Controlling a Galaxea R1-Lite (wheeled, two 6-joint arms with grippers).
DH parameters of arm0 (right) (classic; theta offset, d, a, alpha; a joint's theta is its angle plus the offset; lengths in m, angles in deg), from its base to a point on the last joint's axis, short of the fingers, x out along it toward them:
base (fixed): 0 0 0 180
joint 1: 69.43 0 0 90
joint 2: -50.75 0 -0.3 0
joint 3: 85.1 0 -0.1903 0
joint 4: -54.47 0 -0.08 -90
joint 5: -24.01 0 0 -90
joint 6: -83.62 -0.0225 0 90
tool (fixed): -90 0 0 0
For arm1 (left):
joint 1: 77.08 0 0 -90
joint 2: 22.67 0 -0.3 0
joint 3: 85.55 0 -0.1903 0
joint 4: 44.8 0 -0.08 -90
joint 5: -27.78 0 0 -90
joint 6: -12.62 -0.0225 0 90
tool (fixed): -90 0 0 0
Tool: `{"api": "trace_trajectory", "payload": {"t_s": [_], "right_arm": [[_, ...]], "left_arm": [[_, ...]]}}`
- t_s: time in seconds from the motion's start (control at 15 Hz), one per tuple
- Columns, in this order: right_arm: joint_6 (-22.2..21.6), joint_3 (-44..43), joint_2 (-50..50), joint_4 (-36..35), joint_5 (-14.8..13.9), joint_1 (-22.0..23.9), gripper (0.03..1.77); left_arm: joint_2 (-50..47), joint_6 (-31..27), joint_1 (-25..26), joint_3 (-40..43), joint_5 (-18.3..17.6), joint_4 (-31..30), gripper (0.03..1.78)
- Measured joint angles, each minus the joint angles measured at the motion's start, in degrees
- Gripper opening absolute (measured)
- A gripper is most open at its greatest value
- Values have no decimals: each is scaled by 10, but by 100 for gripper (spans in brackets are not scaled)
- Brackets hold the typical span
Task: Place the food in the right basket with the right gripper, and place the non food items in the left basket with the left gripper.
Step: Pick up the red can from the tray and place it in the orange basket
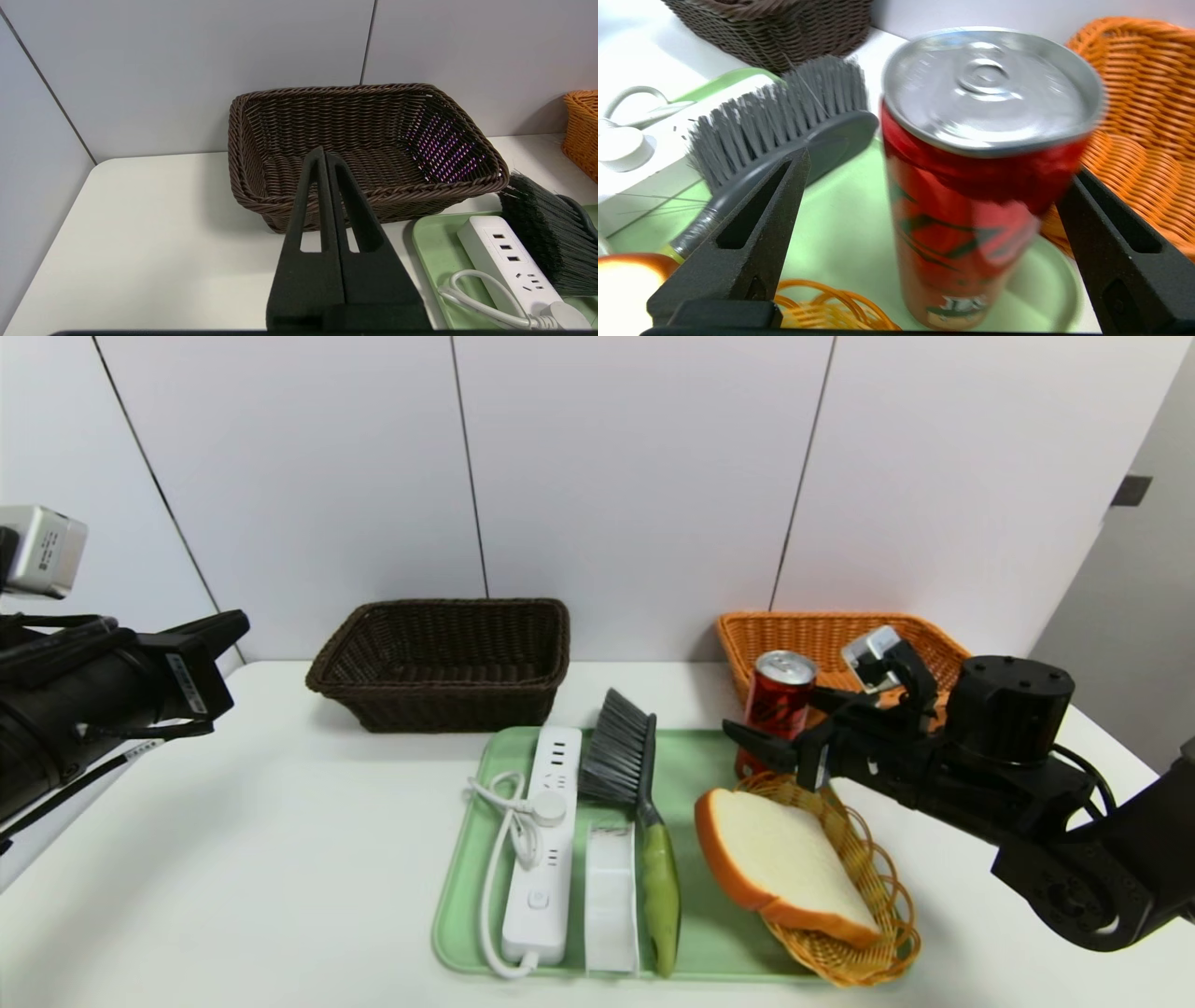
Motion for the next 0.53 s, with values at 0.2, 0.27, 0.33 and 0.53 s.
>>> {"api": "trace_trajectory", "payload": {"t_s": [0.2,0.27,0.33,0.53], "right_arm": [[1,-6,9,0,-2,-3,171],[1,-7,12,0,-4,-3,153],[1,-6,14,-2,-9,-3,136],[0,-3,16,-2,-25,-3,98]], "left_arm": [[-10,1,0,3,0,0,4],[-12,1,0,4,0,0,4],[-14,1,0,4,-1,0,4],[-20,0,0,6,0,0,4]]}}
